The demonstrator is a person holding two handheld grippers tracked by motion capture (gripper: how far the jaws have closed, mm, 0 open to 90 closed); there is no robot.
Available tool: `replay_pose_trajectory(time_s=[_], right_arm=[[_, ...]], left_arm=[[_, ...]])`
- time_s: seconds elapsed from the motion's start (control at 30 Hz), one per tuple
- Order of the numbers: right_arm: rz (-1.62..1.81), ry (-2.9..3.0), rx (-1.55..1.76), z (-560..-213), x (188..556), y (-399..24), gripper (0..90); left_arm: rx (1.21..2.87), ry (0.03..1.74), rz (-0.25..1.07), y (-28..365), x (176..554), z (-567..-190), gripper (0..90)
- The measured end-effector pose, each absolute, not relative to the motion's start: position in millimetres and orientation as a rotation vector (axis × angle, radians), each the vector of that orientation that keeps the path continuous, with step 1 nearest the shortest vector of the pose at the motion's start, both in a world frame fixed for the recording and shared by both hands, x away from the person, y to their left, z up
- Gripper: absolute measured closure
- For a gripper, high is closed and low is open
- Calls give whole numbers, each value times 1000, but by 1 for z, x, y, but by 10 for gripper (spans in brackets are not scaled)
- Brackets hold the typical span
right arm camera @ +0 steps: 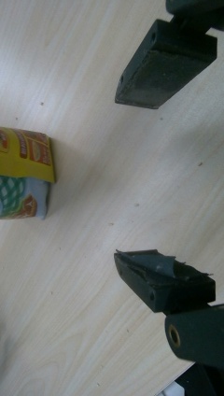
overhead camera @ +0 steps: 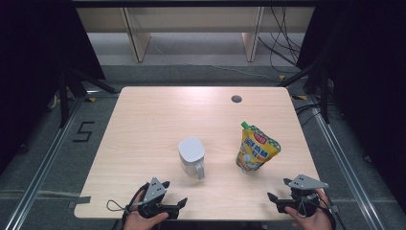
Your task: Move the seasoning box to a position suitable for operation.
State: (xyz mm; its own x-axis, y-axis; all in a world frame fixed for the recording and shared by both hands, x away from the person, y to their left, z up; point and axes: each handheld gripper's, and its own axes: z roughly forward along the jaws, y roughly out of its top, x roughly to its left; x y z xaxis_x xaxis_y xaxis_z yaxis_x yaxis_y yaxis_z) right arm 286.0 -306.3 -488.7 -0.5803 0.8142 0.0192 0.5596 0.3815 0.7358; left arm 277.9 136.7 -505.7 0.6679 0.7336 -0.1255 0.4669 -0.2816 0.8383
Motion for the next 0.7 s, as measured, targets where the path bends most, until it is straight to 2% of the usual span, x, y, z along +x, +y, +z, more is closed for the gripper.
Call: replay_pose_trajectory(time_s=[0.37, 0.43, 0.47, 0.7], right_arm=[[1053, 2271, 1204, -488, 288, -309, 211], [1083, 2271, 1202, -488, 288, -309, 219], [1058, 2278, 1189, -487, 288, -310, 219], [1073, 2253, 1214, -487, 288, -309, 224]], left_arm=[[1909, 929, 364, 135, 277, -502, 186], [1898, 926, 352, 134, 278, -501, 215], [1903, 917, 346, 133, 278, -501, 267], [1885, 890, 339, 123, 282, -501, 313]])
